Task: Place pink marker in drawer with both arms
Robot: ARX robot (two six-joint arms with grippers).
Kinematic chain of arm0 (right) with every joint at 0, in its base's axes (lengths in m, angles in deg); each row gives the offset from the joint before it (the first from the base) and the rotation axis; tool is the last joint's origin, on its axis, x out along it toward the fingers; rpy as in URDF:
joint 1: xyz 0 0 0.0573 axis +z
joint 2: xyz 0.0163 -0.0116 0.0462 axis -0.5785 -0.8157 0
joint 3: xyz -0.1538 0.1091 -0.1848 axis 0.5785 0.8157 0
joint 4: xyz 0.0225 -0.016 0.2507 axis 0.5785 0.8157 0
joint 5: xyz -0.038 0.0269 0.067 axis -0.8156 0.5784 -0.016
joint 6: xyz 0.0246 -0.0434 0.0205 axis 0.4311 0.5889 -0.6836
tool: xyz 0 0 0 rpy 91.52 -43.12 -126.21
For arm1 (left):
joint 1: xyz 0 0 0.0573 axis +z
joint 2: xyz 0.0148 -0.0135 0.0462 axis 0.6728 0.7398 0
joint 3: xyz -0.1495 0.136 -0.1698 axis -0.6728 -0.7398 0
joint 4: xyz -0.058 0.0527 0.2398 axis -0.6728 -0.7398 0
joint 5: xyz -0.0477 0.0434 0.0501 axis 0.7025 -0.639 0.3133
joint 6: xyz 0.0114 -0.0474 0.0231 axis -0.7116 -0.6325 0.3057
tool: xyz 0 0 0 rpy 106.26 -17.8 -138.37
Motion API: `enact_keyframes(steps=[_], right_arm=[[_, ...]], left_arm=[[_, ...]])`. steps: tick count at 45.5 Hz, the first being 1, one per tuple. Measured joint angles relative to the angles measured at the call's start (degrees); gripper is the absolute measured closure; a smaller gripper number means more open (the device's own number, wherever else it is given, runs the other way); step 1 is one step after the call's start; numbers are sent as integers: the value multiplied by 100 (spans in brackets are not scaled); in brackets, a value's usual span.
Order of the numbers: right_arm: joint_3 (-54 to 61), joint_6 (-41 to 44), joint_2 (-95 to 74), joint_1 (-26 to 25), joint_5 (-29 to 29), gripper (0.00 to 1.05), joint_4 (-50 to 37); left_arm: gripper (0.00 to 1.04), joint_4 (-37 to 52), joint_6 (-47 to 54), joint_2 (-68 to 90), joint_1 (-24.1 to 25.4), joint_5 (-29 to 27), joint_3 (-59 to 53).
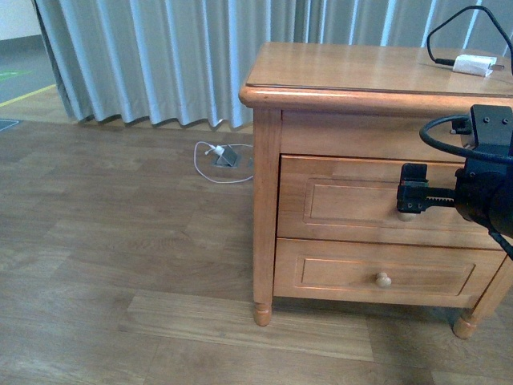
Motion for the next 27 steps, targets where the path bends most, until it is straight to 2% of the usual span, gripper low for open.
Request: enact_keyframes(steps=[15,27], right_arm=[[470,-42,494,-13,177,8,186],[1578,-442,2470,-146,837,8,1001]], left_arm=[[6,0,0,0,0,0,0],[6,0,0,0,0,-2,0]])
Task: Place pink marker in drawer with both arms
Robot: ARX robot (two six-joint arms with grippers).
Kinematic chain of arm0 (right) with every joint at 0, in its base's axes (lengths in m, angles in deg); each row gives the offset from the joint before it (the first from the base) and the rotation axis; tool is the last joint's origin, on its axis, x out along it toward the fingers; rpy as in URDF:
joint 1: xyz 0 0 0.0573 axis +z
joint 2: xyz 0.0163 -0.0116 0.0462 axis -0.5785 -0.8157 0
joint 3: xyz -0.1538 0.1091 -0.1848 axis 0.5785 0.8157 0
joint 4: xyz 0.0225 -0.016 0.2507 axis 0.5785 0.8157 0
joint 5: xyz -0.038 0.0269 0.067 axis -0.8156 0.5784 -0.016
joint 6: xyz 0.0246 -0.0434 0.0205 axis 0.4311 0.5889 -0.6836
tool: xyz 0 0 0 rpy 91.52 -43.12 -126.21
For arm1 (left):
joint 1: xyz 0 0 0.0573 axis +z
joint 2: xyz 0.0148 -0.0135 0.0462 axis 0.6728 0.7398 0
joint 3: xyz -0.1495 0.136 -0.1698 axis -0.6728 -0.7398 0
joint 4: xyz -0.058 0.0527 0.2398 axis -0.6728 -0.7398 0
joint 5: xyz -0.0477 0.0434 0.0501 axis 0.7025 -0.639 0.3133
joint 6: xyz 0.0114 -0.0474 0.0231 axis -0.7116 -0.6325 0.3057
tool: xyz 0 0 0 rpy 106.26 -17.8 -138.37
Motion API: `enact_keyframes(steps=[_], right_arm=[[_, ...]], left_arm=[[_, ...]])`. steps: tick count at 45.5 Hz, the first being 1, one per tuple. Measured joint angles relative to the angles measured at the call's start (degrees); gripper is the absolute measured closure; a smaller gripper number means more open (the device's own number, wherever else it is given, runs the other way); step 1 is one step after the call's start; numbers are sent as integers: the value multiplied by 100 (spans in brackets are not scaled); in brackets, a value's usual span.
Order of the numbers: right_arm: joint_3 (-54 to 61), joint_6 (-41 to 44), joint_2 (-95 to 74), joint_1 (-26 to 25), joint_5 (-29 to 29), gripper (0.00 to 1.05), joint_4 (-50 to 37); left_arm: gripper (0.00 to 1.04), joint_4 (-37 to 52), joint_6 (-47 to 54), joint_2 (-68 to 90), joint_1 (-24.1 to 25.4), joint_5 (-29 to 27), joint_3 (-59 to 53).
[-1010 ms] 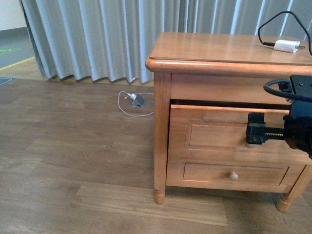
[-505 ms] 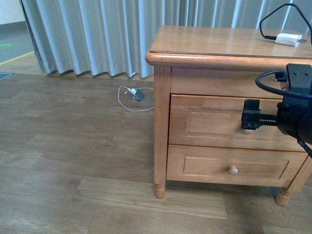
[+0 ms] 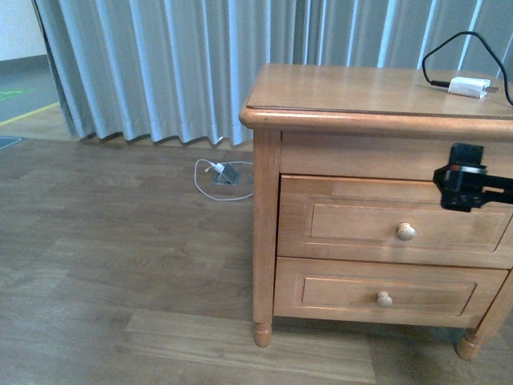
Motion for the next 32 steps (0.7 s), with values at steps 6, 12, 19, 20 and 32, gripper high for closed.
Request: enact_keyframes(steps=[6,12,19,20,32], right_arm=[[555,-107,1198,-68,393,8,640],[1084,-114,2682,-107,846,8,1572],[1556,-20,4625,-251,1410,8,2973],[1609,-7,4870,-289,1469,8,3174],[2006,31,7230,-898,1825,8,5285]], left_arm=[[6,0,0,0,0,0,0],[6,0,0,0,0,2,2],[6,0,0,0,0,0,0],[6,0,0,0,0,2,0],[6,0,2,0,0,2,0]])
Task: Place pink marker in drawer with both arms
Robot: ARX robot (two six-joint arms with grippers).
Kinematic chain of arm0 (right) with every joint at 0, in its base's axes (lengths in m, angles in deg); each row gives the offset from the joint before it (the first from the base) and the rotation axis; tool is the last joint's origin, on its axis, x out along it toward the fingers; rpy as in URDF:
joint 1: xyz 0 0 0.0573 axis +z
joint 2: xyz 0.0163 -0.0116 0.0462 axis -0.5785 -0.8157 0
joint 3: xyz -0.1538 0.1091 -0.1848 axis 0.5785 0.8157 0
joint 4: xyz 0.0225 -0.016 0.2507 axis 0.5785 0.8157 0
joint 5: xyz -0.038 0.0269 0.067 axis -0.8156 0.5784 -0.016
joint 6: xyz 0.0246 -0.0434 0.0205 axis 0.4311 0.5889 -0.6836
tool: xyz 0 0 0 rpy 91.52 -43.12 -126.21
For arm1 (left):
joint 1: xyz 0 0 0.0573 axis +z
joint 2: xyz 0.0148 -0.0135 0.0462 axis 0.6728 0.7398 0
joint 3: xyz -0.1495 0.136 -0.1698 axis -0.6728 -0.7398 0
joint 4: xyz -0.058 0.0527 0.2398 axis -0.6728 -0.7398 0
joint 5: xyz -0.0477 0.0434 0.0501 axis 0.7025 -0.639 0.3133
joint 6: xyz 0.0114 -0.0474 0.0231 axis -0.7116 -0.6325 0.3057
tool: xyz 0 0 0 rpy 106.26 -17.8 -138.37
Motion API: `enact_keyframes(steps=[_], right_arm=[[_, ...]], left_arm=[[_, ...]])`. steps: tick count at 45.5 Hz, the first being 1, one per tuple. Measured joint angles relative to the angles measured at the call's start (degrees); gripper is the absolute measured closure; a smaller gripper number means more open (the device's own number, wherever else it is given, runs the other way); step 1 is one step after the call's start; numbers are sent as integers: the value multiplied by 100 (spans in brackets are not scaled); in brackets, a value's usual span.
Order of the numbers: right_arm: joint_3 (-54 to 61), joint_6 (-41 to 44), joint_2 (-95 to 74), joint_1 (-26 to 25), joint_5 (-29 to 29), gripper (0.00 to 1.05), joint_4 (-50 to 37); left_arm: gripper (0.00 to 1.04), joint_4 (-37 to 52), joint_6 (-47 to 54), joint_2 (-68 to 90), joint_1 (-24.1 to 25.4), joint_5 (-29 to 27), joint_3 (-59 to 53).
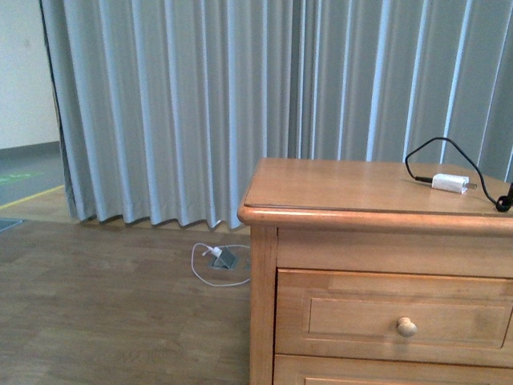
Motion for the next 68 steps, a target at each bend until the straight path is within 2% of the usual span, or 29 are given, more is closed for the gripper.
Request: enact_keyframes(steps=[8,9,10,11,12,14,19,24,29,40,44,62,68], right_arm=[[7,2,61,-7,-17,8,7],[116,87,138,129,-337,12,-262],[402,273,315,343,-1071,17,-905],[640,396,470,514,-1541,22,-1403],[835,485,599,640,-1902,28,-1790],[1051,605,789,715,-2223,38,-2184],[1305,680,970,737,-2304,56,-2275],[1598,732,1182,750,-2304,83,-2277],[1768,756,1397,750,-2304,104,-2277],[2037,754,1818,752,-2304,103,-2155],[2122,754,2524,752,-2304,103,-1412],[2367,754,2883,752,-2302,103,-1405],[2367,761,2883,752,-2304,82,-1405]], left_arm=[[6,0,-2,0,0,-2,2],[6,0,-2,0,0,0,0],[6,0,0,-2,0,0,0],[6,0,0,-2,0,-2,2],[6,0,-2,0,0,-7,0],[6,0,0,0,0,0,0],[6,0,0,-2,0,-2,0],[6,0,-2,0,0,-2,0],[6,0,-2,0,0,-2,0],[6,0,-2,0,0,-2,0],[6,-2,0,0,0,-4,0],[6,-4,-2,-2,0,-2,0],[6,-4,-2,-2,0,-2,2]])
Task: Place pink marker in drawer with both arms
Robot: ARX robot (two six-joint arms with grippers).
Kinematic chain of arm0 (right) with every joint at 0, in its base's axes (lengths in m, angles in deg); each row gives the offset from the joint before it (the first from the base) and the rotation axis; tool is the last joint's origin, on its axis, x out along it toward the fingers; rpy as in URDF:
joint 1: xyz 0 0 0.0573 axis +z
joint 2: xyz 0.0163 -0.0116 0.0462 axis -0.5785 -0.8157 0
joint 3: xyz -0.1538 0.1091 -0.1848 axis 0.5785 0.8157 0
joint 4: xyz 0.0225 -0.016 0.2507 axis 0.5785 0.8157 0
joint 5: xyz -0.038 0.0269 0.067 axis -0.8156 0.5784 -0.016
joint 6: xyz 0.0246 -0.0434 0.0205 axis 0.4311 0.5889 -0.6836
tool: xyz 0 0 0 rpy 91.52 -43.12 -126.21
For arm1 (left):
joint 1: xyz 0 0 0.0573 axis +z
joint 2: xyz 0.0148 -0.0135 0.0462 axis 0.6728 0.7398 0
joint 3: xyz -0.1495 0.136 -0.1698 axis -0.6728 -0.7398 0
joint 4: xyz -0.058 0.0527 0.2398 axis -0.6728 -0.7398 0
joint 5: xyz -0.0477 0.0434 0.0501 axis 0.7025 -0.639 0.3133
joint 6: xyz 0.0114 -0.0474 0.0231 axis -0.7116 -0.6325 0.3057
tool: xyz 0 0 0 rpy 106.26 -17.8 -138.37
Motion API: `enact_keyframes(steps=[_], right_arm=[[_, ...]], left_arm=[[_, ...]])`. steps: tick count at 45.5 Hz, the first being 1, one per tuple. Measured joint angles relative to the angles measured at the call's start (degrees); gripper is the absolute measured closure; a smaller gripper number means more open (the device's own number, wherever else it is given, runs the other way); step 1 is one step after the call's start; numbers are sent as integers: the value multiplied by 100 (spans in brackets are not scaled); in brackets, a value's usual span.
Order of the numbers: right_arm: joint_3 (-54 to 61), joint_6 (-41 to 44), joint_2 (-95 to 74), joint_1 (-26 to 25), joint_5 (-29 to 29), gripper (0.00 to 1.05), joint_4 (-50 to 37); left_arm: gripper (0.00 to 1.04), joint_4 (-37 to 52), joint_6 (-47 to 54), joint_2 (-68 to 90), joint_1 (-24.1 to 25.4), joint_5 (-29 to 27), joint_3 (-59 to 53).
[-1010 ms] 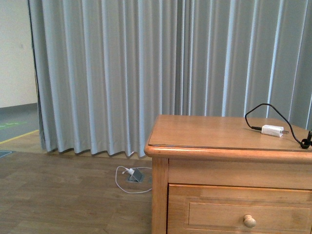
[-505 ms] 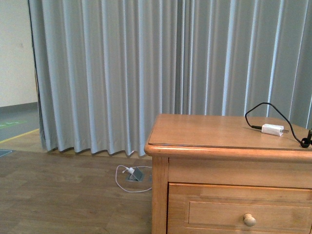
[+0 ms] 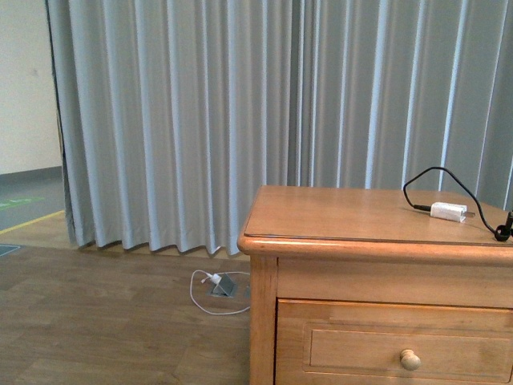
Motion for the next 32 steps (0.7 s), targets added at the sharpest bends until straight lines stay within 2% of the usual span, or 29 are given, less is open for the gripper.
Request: enact_keyframes(steps=[2,8,17,18,21,32], right_arm=[[0,0,0,0,0,74,0],[0,0,0,0,0,42,0],[0,0,0,0,2,8,0],[0,-7,0,0,0,6,0],[0,-2,0,0,0,9,0],[0,-2,0,0,2,8,0]], left_arm=[[6,0,0,0,0,0,-2],[6,0,0,0,0,0,-2],[6,0,0,0,0,0,-2],[6,0,2,0,0,0,-2],[6,0,0,0,0,0,-2],[6,0,0,0,0,0,0]])
